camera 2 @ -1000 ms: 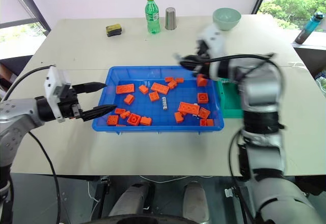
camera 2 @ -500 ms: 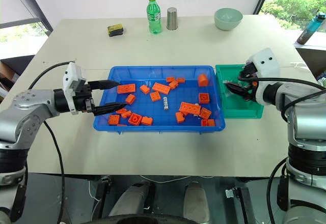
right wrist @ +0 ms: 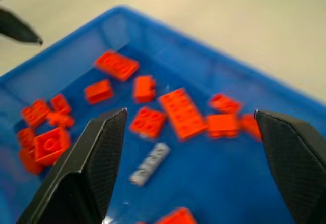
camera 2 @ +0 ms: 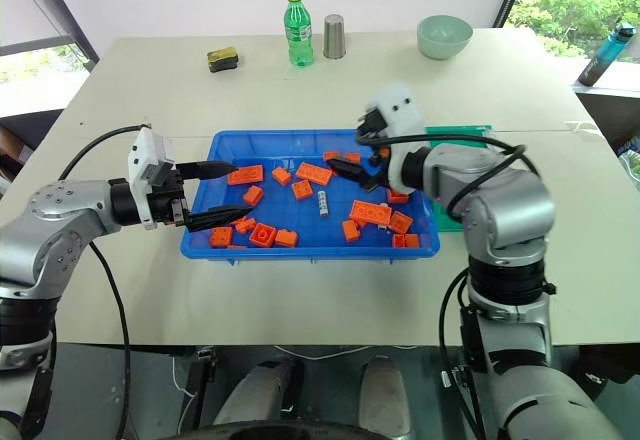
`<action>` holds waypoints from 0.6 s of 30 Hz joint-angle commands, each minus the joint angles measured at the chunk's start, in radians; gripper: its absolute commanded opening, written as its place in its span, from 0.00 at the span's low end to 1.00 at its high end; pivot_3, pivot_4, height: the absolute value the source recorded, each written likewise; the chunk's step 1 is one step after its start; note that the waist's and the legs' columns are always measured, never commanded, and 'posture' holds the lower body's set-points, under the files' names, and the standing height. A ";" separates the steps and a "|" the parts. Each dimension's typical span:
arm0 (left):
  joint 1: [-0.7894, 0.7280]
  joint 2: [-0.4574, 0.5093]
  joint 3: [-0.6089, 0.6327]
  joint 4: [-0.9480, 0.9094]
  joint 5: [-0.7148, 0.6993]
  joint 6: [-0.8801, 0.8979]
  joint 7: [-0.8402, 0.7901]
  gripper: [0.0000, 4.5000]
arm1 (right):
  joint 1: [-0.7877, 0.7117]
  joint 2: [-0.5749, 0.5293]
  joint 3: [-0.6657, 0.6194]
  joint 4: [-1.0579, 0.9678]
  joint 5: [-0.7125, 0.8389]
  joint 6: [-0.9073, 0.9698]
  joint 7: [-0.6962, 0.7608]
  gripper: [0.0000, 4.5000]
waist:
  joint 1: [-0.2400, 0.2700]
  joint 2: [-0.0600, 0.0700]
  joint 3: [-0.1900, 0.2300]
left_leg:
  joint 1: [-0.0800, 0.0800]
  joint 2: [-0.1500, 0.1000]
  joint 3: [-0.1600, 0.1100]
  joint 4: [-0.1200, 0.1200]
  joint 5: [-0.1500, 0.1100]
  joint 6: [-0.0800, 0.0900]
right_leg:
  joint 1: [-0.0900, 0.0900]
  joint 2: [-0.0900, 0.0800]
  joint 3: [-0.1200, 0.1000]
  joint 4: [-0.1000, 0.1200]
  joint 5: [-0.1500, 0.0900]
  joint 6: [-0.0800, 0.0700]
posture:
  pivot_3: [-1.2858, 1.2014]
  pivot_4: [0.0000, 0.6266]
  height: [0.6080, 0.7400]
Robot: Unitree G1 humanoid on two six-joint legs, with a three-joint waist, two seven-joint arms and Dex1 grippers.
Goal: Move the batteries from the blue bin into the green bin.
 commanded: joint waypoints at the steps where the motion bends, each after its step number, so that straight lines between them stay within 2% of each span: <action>1: 0.007 0.012 0.037 -0.046 -0.012 0.002 0.010 1.00 | 0.015 0.038 0.061 0.065 -0.013 -0.045 -0.047 0.91 | 0.002 0.000 0.000 | 0.000 0.000 0.000 0.000 0.000 0.000 | 0.000 0.000 0.000 0.000 0.000 0.000 | 0.52 0.24 0.90; 10: 0.020 0.012 0.044 -0.070 -0.017 0.016 0.026 1.00 | 0.065 0.040 0.252 0.216 -0.083 -0.216 -0.077 0.91 | -0.001 0.000 0.000 | 0.000 0.000 0.000 0.000 0.000 0.000 | -0.001 0.000 0.000 0.000 0.000 0.000 | 0.52 0.24 0.90; 14: 0.019 0.010 0.044 -0.073 -0.017 0.018 0.029 1.00 | 0.071 0.035 0.296 0.255 -0.104 -0.265 -0.068 0.91 | -0.003 0.000 0.000 | 0.000 0.000 0.000 0.000 0.000 0.000 | -0.001 0.000 0.000 0.000 0.000 0.000 | 0.52 0.24 0.90; 18: 0.013 0.010 0.042 -0.070 -0.015 0.016 0.030 1.00 | 0.090 0.017 0.321 0.261 -0.127 -0.310 -0.059 0.67 | -0.004 0.000 0.000 | 0.000 0.000 0.000 0.000 0.000 0.000 | -0.001 0.000 0.000 0.000 0.000 0.000 | 0.52 0.24 0.90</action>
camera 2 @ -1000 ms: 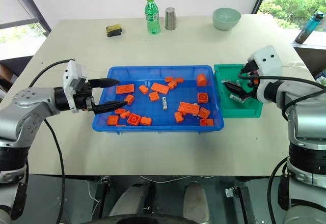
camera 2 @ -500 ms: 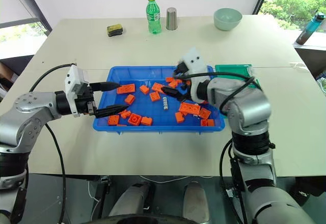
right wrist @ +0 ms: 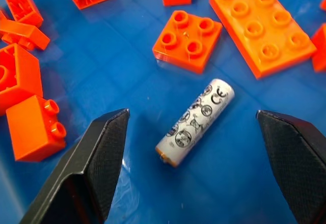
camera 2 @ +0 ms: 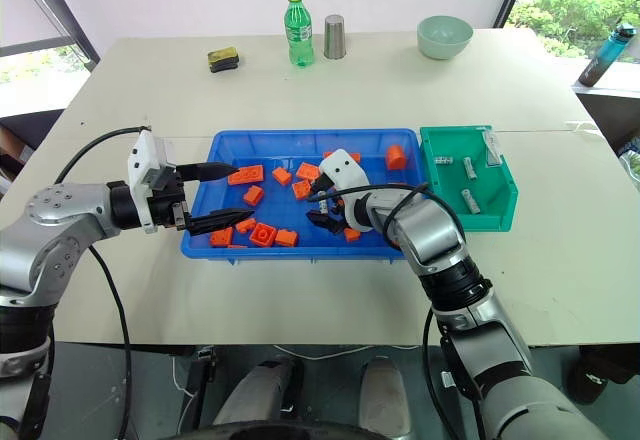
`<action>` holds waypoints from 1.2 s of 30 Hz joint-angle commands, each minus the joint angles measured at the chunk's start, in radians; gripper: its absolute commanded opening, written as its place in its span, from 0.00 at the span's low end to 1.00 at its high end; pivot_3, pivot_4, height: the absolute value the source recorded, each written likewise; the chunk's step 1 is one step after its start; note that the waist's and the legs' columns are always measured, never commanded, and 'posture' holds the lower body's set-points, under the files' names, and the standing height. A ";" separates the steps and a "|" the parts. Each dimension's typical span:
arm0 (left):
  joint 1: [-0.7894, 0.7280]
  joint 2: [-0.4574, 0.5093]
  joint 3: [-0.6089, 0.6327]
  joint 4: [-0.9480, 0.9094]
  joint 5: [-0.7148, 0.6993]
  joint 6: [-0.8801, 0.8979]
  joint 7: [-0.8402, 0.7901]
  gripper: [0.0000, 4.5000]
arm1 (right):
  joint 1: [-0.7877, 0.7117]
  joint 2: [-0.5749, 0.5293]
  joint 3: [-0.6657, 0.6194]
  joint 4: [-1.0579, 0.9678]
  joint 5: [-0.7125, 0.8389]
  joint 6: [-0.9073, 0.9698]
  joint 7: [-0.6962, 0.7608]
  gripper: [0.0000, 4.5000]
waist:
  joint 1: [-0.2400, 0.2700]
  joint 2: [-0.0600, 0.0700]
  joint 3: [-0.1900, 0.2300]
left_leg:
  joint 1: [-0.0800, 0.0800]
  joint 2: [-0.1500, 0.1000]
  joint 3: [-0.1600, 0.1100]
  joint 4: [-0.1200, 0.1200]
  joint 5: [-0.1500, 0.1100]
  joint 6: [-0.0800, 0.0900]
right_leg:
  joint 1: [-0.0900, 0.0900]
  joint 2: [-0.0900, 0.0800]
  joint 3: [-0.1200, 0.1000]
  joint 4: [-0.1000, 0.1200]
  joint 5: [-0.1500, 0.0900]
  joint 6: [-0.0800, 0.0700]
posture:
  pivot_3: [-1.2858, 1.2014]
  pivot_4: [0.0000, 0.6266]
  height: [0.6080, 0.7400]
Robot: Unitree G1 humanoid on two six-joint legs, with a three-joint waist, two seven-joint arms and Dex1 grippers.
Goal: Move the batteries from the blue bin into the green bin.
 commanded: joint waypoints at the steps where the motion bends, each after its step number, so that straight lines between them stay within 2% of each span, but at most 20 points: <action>1: -0.011 0.008 0.034 -0.019 -0.014 -0.003 0.001 1.00 | 0.018 -0.013 0.009 -0.016 -0.011 -0.028 0.011 0.54 | 0.000 0.000 0.000 | 0.000 0.000 0.000 0.000 0.000 0.000 | 0.000 0.000 0.000 0.000 0.000 0.000 | 0.52 0.24 0.90; 5: -0.022 0.006 0.030 -0.009 -0.013 -0.006 -0.002 1.00 | 0.017 -0.017 -0.029 -0.058 0.012 0.007 0.016 0.10 | 0.000 0.000 0.000 | 0.000 0.000 0.000 0.000 0.000 0.000 | 0.000 0.000 0.000 0.000 0.000 0.000 | 0.52 0.24 0.90; 11: -0.033 -0.002 0.017 0.012 -0.003 -0.022 -0.012 1.00 | -0.055 -0.017 -0.258 -0.163 0.139 0.165 0.018 0.10 | 0.003 0.000 0.000 | 0.000 0.000 0.000 0.000 0.000 0.000 | 0.000 0.000 0.000 0.000 0.000 0.000 | 0.52 0.24 0.90; 14: -0.044 -0.012 0.006 0.027 0.002 -0.031 -0.018 1.00 | -0.119 -0.092 -0.439 -0.195 0.183 0.262 0.008 0.10 | 0.009 0.000 0.000 | 0.000 0.000 0.000 0.000 0.000 0.000 | 0.000 0.000 0.000 0.000 0.000 0.000 | 0.52 0.24 0.90; 16: -0.052 -0.022 -0.003 0.037 0.007 -0.038 -0.023 1.00 | -0.131 -0.182 -0.525 -0.207 0.197 0.316 0.014 0.10 | 0.013 0.000 0.000 | 0.000 -0.001 0.000 0.001 0.000 0.000 | 0.001 0.000 0.000 0.000 0.000 0.000 | 0.52 0.24 0.90; 22: -0.073 -0.045 -0.031 0.076 0.026 -0.071 -0.044 1.00 | -0.022 -0.412 -0.638 -0.220 0.215 0.350 0.047 0.10 | 0.007 -0.001 0.000 | 0.000 0.000 0.001 0.000 0.000 0.001 | 0.001 0.000 0.000 -0.001 0.000 0.000 | 0.52 0.24 0.90; 26: -0.098 -0.058 -0.044 0.099 0.034 -0.080 -0.059 1.00 | 0.057 -0.468 -0.679 -0.225 0.224 0.346 0.052 0.10 | 0.005 0.000 0.000 | 0.000 0.001 0.005 0.000 -0.001 0.001 | 0.001 -0.001 0.000 -0.001 0.000 0.000 | 0.52 0.24 0.90; 30: -0.111 -0.065 -0.057 0.112 0.043 -0.089 -0.069 1.00 | 0.088 -0.458 -0.668 -0.234 0.224 0.324 0.037 0.45 | 0.006 0.000 0.000 | 0.000 0.002 0.006 0.000 -0.001 0.001 | 0.001 0.000 0.000 -0.001 0.000 0.000 | 0.52 0.24 0.90; 33: -0.121 -0.068 -0.056 0.113 0.045 -0.085 -0.073 1.00 | 0.089 -0.491 -0.622 -0.229 0.221 0.247 0.070 0.79 | 0.008 0.000 0.000 | 0.000 0.001 0.006 0.001 -0.001 0.001 | 0.001 -0.001 0.000 -0.001 0.000 0.000 | 0.52 0.24 0.90; 36: -0.124 -0.067 -0.055 0.114 0.047 -0.083 -0.077 1.00 | 0.067 -0.562 -0.534 -0.204 0.206 0.099 0.168 0.79 | 0.009 0.000 0.000 | 0.000 0.000 0.005 0.001 -0.001 0.001 | 0.001 -0.001 0.000 -0.001 0.000 0.000 | 0.52 0.24 0.90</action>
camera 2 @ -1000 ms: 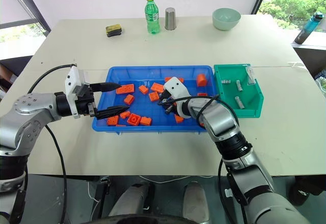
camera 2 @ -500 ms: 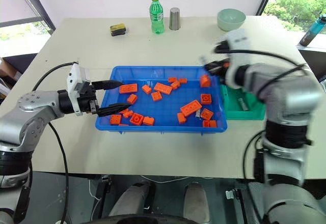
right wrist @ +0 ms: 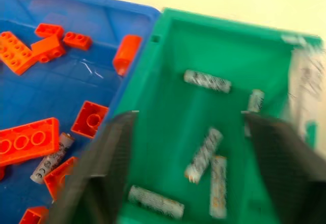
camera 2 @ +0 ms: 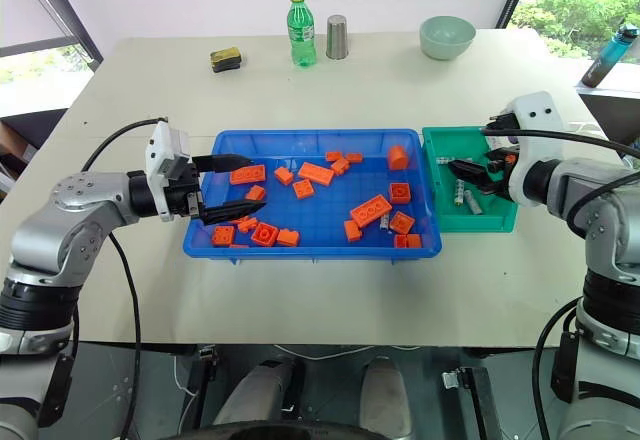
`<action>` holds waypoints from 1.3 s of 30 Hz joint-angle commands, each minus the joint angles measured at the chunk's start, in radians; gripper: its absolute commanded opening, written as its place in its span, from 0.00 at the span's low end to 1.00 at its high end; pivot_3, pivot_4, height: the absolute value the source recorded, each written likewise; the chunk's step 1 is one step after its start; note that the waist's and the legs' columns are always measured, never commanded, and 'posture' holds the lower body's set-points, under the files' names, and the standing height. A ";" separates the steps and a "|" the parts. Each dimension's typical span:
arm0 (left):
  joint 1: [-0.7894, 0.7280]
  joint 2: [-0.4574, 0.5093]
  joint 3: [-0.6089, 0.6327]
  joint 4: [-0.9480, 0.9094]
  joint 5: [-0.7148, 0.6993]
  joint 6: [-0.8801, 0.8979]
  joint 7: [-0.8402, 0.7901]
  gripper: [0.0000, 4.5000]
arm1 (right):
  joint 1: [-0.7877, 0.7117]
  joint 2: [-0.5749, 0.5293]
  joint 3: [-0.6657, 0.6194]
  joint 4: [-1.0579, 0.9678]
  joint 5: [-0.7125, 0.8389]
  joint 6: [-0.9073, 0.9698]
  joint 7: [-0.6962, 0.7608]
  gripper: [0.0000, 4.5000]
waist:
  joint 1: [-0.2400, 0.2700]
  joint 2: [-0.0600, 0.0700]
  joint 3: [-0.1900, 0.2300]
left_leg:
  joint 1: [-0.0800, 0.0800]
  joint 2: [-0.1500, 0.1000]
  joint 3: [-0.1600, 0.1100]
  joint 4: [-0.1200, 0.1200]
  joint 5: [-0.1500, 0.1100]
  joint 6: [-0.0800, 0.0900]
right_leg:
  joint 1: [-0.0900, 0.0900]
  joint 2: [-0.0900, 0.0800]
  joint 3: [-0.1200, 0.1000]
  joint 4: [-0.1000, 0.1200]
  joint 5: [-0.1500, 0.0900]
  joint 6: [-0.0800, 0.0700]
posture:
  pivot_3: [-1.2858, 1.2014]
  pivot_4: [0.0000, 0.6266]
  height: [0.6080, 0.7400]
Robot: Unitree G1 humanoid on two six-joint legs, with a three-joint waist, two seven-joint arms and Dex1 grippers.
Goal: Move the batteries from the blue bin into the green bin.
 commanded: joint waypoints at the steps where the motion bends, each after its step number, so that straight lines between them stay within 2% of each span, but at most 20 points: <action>1: -0.017 0.003 0.007 -0.011 0.000 -0.013 -0.012 1.00 | -0.048 -0.098 0.090 0.003 -0.012 -0.203 0.134 0.79 | -0.001 0.000 0.000 | 0.000 0.000 0.000 0.000 0.000 0.000 | 0.000 0.000 0.000 0.000 0.000 0.000 | 0.52 0.24 0.90; 3: -0.015 0.007 0.009 -0.012 0.001 -0.014 -0.018 1.00 | -0.110 -0.157 0.206 0.042 -0.033 -0.363 0.297 0.79 | -0.004 0.000 0.000 | 0.000 0.000 0.000 0.000 0.000 0.000 | 0.000 0.000 0.000 -0.001 0.000 0.000 | 0.52 0.24 0.90; 6: -0.022 0.006 0.008 -0.003 0.008 -0.017 -0.022 1.00 | -0.238 -0.173 0.363 0.157 -0.082 -0.552 0.502 0.79 | -0.016 0.000 0.000 | 0.000 0.001 0.001 0.000 0.000 0.000 | 0.000 0.001 0.000 -0.001 0.000 0.000 | 0.52 0.24 0.90; 9: -0.022 0.007 0.013 -0.013 0.006 -0.013 -0.017 1.00 | -0.361 -0.117 0.525 0.300 -0.163 -0.730 0.687 0.99 | -0.024 -0.001 0.001 | 0.001 0.001 0.000 -0.001 0.000 0.000 | 0.000 0.001 -0.001 -0.002 0.000 0.000 | 0.52 0.24 0.90; 14: -0.002 0.006 0.028 -0.056 -0.011 0.007 0.006 1.00 | -0.442 -0.025 0.701 0.519 -0.321 -1.027 0.869 0.99 | -0.024 -0.002 0.001 | 0.000 0.000 -0.003 0.000 0.000 0.000 | 0.000 0.001 -0.002 -0.001 0.000 0.000 | 0.52 0.24 0.90; 16: 0.015 0.011 0.039 -0.082 -0.022 0.018 0.014 1.00 | -0.451 0.005 0.741 0.572 -0.344 -1.093 0.948 0.99 | -0.024 -0.002 0.001 | 0.000 0.000 -0.003 0.000 0.000 0.000 | 0.000 0.001 -0.002 -0.001 0.000 0.000 | 0.52 0.24 0.90; 19: 0.034 0.017 0.051 -0.106 -0.025 0.029 0.031 1.00 | -0.460 0.052 0.770 0.645 -0.391 -1.192 0.988 0.99 | -0.026 -0.002 0.001 | -0.001 0.000 -0.004 0.000 0.000 0.000 | 0.000 0.001 -0.002 -0.001 0.000 0.000 | 0.52 0.24 0.90; 24: 0.076 0.028 0.078 -0.151 -0.039 0.047 0.061 1.00 | -0.490 0.164 0.772 0.794 -0.457 -1.269 0.971 0.99 | -0.027 -0.002 0.001 | -0.001 0.001 -0.004 0.000 0.000 -0.001 | 0.000 0.001 -0.002 -0.001 0.000 0.000 | 0.52 0.24 0.90; 32: 0.097 0.038 0.095 -0.182 -0.052 0.064 0.088 1.00 | -0.504 0.232 0.755 0.946 -0.515 -1.349 0.970 0.99 | -0.024 -0.002 0.001 | -0.001 0.000 -0.006 0.000 0.000 -0.001 | 0.000 0.001 -0.003 -0.001 0.000 0.000 | 0.52 0.24 0.90; 33: 0.097 0.040 0.096 -0.183 -0.054 0.065 0.090 1.00 | -0.506 0.236 0.754 0.960 -0.520 -1.358 0.970 0.88 | -0.025 -0.002 0.001 | -0.001 0.000 -0.006 0.000 0.000 -0.001 | 0.000 0.001 -0.003 -0.001 0.000 0.000 | 0.52 0.24 0.90; 34: 0.096 0.042 0.097 -0.183 -0.056 0.066 0.092 1.00 | -0.507 0.238 0.752 0.971 -0.523 -1.363 0.974 0.82 | -0.026 -0.002 0.001 | -0.001 0.000 -0.006 0.000 0.000 -0.001 | 0.000 0.001 -0.003 -0.001 0.000 0.000 | 0.52 0.24 0.90; 38: 0.088 0.046 0.097 -0.177 -0.059 0.066 0.095 1.00 | -0.518 0.256 0.733 0.987 -0.520 -1.361 0.980 0.34 | -0.027 -0.002 0.001 | -0.001 0.000 -0.006 0.000 0.000 -0.001 | 0.000 0.001 -0.003 -0.001 0.000 0.000 | 0.52 0.24 0.90; 39: 0.086 0.047 0.096 -0.174 -0.058 0.064 0.094 1.00 | -0.523 0.263 0.725 0.985 -0.513 -1.350 0.980 0.26 | -0.027 -0.002 0.001 | -0.001 0.000 -0.006 0.000 0.000 -0.001 | 0.000 0.001 -0.003 -0.001 0.000 0.000 | 0.52 0.24 0.90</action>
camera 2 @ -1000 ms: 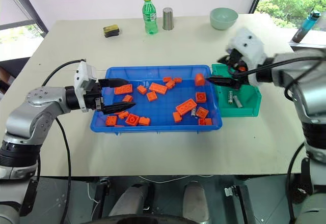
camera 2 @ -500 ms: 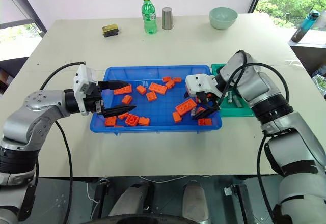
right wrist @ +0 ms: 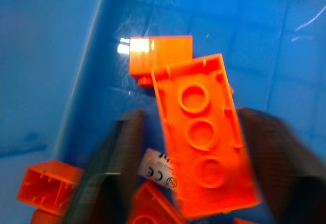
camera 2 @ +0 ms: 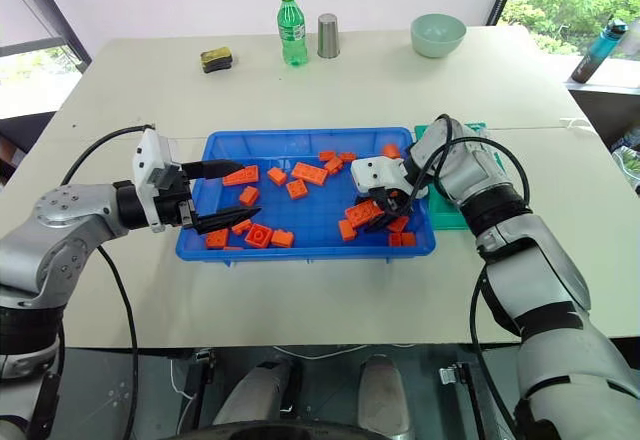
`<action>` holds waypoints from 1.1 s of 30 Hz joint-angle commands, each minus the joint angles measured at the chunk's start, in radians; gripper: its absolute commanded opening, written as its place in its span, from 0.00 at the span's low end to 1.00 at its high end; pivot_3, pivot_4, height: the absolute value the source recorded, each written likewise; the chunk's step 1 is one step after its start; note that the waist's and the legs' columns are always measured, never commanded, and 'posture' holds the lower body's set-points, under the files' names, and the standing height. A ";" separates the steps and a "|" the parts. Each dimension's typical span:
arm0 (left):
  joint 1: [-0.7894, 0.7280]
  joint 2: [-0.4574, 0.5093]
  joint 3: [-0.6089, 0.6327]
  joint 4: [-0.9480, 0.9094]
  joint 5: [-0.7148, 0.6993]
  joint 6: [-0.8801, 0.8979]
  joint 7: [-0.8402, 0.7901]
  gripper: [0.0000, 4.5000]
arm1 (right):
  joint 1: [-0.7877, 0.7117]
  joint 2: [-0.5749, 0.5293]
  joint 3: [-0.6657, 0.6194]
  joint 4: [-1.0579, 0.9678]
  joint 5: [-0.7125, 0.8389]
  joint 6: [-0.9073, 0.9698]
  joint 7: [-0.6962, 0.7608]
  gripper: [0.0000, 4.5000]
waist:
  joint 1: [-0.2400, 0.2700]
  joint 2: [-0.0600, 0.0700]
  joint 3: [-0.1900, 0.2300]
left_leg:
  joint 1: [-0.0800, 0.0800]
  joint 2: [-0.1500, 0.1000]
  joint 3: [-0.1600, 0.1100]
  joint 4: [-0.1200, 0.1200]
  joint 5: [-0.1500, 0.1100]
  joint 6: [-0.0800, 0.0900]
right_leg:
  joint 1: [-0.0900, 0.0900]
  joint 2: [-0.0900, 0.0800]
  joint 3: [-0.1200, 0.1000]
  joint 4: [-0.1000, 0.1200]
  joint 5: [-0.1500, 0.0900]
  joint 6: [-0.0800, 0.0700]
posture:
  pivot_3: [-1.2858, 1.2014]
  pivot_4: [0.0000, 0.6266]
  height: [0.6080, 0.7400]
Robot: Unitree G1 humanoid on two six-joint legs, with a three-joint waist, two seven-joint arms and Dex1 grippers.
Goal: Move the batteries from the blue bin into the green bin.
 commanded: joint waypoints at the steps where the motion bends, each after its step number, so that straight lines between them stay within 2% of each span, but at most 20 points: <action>1: -0.019 0.016 0.034 -0.021 -0.012 -0.007 0.000 1.00 | -0.057 0.028 -0.053 -0.016 0.025 0.028 0.004 0.26 | -0.001 0.000 0.000 | 0.000 0.000 0.000 0.000 0.000 0.000 | 0.000 0.000 0.000 0.000 0.000 0.000 | 0.52 0.24 0.90; 4: -0.030 0.013 0.027 -0.009 -0.006 -0.013 -0.003 1.00 | -0.108 0.103 -0.097 -0.008 0.058 0.112 -0.039 0.26 | -0.004 0.000 0.000 | 0.000 0.000 0.000 0.000 0.000 0.000 | -0.001 0.000 0.000 0.000 0.000 0.000 | 0.52 0.24 0.90; 6: -0.037 0.009 0.020 -0.002 -0.003 -0.018 -0.004 1.00 | -0.141 0.169 -0.119 0.026 0.054 0.145 -0.117 0.26 | -0.003 0.000 0.000 | 0.000 0.001 0.000 -0.001 0.000 -0.001 | -0.001 0.001 0.000 0.000 0.000 0.000 | 0.52 0.24 0.90; 13: -0.063 -0.007 -0.006 0.011 0.006 -0.027 -0.006 1.00 | -0.180 0.364 -0.142 0.143 -0.024 0.243 -0.466 0.26 | 0.002 0.000 0.000 | 0.000 -0.001 -0.003 0.000 0.000 -0.001 | 0.000 0.000 0.000 0.001 0.000 0.000 | 0.52 0.24 0.90; 15: -0.065 -0.009 -0.008 0.016 0.006 -0.028 -0.009 1.00 | -0.160 0.369 -0.150 0.104 -0.041 0.271 -0.540 0.50 | 0.002 0.000 0.000 | 0.000 -0.001 -0.003 0.000 0.000 -0.001 | 0.000 0.000 0.000 0.002 0.000 0.000 | 0.52 0.24 0.90; 16: -0.065 -0.009 -0.009 0.017 0.005 -0.029 -0.011 1.00 | -0.145 0.366 -0.157 0.069 -0.048 0.294 -0.575 0.59 | 0.001 0.000 0.000 | 0.000 -0.001 -0.004 0.000 0.000 -0.001 | 0.000 0.000 0.000 0.002 0.000 0.000 | 0.52 0.24 0.90; 18: -0.063 -0.010 -0.012 0.014 0.003 -0.026 -0.013 1.00 | -0.098 0.349 -0.190 -0.064 -0.025 0.413 -0.601 0.81 | 0.000 0.000 0.000 | 0.000 -0.001 -0.004 0.000 0.000 -0.001 | 0.000 0.000 0.000 0.002 0.000 0.000 | 0.52 0.24 0.90; 21: -0.062 -0.011 -0.017 0.017 0.003 -0.025 -0.019 1.00 | 0.019 0.300 -0.275 -0.393 0.040 0.674 -0.612 0.81 | 0.001 0.000 0.000 | 0.000 -0.001 -0.004 0.000 0.000 -0.001 | 0.000 0.000 0.000 0.002 0.000 0.000 | 0.52 0.24 0.90; 23: -0.069 -0.013 -0.023 0.029 0.006 -0.028 -0.026 1.00 | 0.113 0.260 -0.372 -0.651 0.078 0.945 -0.655 0.81 | 0.002 0.000 0.000 | -0.001 -0.001 -0.003 0.000 0.000 -0.001 | -0.001 0.000 0.000 0.002 0.000 0.000 | 0.52 0.24 0.90; 27: -0.085 -0.019 -0.033 0.049 0.010 -0.034 -0.039 1.00 | 0.224 0.211 -0.483 -0.969 0.130 1.327 -0.736 0.81 | 0.007 0.000 0.000 | -0.002 -0.001 -0.003 0.000 0.000 -0.001 | -0.001 0.000 0.000 0.002 0.000 0.000 | 0.52 0.24 0.90; 29: -0.101 -0.025 -0.045 0.071 0.016 -0.045 -0.053 1.00 | 0.283 0.224 -0.569 -1.131 0.144 1.576 -0.784 0.81 | 0.006 0.000 0.000 | -0.001 -0.001 -0.003 0.000 0.000 -0.001 | -0.001 0.000 0.001 0.002 0.000 0.000 | 0.52 0.24 0.90; 31: -0.117 -0.032 -0.058 0.094 0.022 -0.058 -0.068 1.00 | 0.352 0.241 -0.622 -1.233 0.161 1.671 -0.832 0.81 | 0.009 0.000 0.000 | -0.001 -0.001 -0.002 0.000 0.000 -0.001 | -0.001 0.000 0.001 0.003 0.000 0.000 | 0.52 0.24 0.90; 33: -0.128 -0.041 -0.068 0.106 0.028 -0.066 -0.076 1.00 | 0.399 0.249 -0.641 -1.271 0.184 1.676 -0.873 0.81 | 0.010 0.000 0.000 | -0.001 -0.001 -0.002 0.000 0.000 -0.001 | -0.001 0.000 0.001 0.002 0.000 0.000 | 0.52 0.24 0.90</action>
